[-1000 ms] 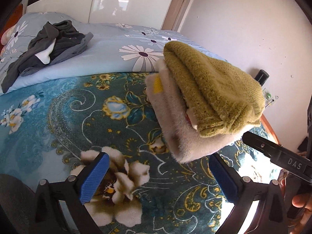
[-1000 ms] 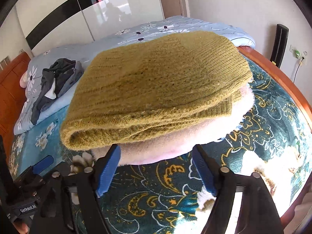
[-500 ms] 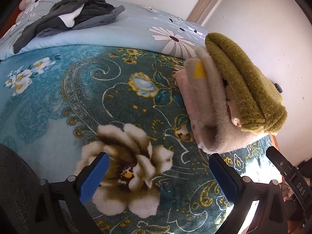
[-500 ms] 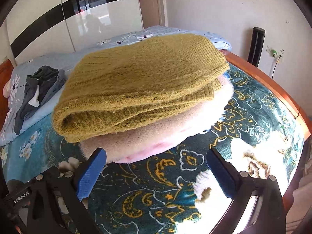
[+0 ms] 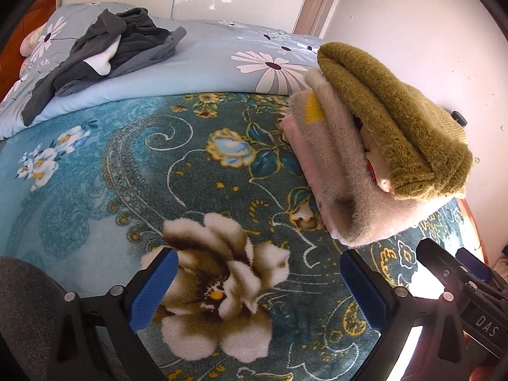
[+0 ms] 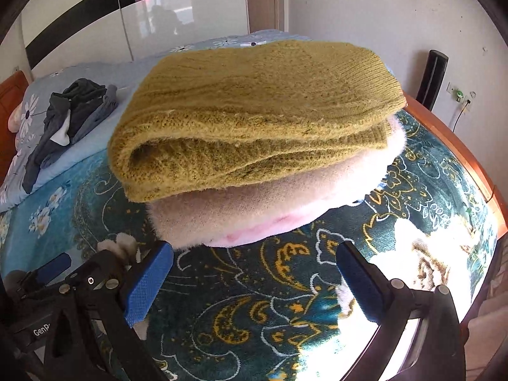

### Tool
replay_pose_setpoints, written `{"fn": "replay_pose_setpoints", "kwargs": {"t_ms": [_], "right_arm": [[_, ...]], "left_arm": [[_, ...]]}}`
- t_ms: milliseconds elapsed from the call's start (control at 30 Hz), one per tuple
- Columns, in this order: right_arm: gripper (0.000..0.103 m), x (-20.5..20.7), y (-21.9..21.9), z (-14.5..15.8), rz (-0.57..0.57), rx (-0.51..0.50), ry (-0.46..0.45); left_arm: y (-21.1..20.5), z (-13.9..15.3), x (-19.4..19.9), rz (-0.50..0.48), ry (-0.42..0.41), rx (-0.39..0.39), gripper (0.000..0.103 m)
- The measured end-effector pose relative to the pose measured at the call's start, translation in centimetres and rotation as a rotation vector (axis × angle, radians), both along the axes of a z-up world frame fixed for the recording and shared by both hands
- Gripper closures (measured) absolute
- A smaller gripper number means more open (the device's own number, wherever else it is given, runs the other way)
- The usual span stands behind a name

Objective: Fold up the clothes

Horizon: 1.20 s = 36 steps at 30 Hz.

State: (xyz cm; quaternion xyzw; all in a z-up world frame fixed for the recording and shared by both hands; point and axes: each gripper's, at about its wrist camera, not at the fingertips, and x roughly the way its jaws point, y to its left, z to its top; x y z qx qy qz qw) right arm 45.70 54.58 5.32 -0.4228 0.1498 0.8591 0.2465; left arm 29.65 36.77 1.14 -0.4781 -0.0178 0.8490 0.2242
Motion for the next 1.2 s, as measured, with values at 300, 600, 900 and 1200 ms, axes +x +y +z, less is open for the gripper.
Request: {"fn": "replay_pose_setpoints", "kwargs": {"t_ms": [300,600,900,1200], "right_arm": [[0.001,-0.1,0.0,-0.2,-0.020,-0.025,-0.007],[0.001,0.5,-0.1,0.4,-0.073,0.011,-0.025],[0.001,0.6,-0.4,0.9,-0.091,0.054,-0.057],[0.001,0.7,-0.7,1.1,-0.105,0.078,-0.076]], "left_arm": [[0.1,-0.4,-0.1,-0.010,-0.024,-0.005,0.000],[0.4,-0.5,0.1,-0.035,-0.033,-0.003,0.000],[0.4,-0.8,-0.1,-0.039,-0.062,0.012,0.000],[0.2,-1.3,-0.3,-0.042,-0.101,0.032,0.000]]}}
